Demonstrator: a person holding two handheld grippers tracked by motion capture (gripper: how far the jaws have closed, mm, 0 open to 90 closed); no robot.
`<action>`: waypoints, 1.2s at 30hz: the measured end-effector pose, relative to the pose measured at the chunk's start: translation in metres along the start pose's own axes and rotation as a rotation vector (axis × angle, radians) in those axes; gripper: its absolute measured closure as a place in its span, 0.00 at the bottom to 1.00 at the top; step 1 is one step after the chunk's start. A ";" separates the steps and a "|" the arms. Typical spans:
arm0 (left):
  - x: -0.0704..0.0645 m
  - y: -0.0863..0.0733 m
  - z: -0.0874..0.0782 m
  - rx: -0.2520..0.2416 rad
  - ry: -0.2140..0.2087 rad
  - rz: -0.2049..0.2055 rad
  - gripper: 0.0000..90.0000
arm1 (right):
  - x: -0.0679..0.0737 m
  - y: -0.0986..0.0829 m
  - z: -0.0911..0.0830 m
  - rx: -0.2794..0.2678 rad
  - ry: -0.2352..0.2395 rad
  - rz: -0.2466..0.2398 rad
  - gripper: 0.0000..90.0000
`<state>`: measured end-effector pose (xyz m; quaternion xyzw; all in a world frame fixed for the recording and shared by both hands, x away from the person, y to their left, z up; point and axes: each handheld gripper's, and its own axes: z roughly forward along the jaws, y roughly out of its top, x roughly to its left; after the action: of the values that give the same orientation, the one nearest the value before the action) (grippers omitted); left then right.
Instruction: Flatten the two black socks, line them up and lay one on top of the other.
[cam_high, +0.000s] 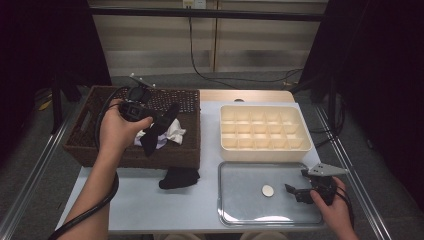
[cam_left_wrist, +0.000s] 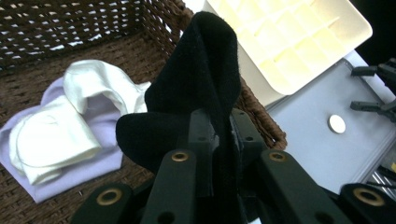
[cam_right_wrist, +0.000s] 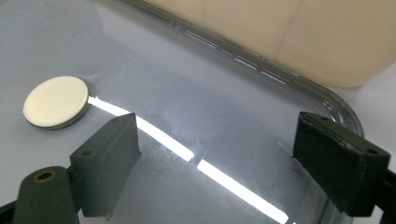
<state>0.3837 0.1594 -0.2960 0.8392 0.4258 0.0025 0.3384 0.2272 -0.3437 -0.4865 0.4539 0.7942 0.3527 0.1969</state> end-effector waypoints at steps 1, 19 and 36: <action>-0.001 0.000 0.000 0.000 -0.002 0.007 0.90 | 0.000 0.000 0.000 0.000 0.000 0.000 0.16; -0.028 -0.003 -0.003 0.012 -0.025 0.062 0.90 | 0.000 0.000 0.000 0.000 0.000 -0.001 0.16; -0.045 -0.019 -0.003 0.009 -0.081 0.103 0.90 | 0.000 0.000 0.000 0.001 0.000 0.000 0.16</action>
<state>0.3405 0.1361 -0.2917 0.8609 0.3680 -0.0161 0.3509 0.2272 -0.3436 -0.4865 0.4541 0.7943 0.3524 0.1968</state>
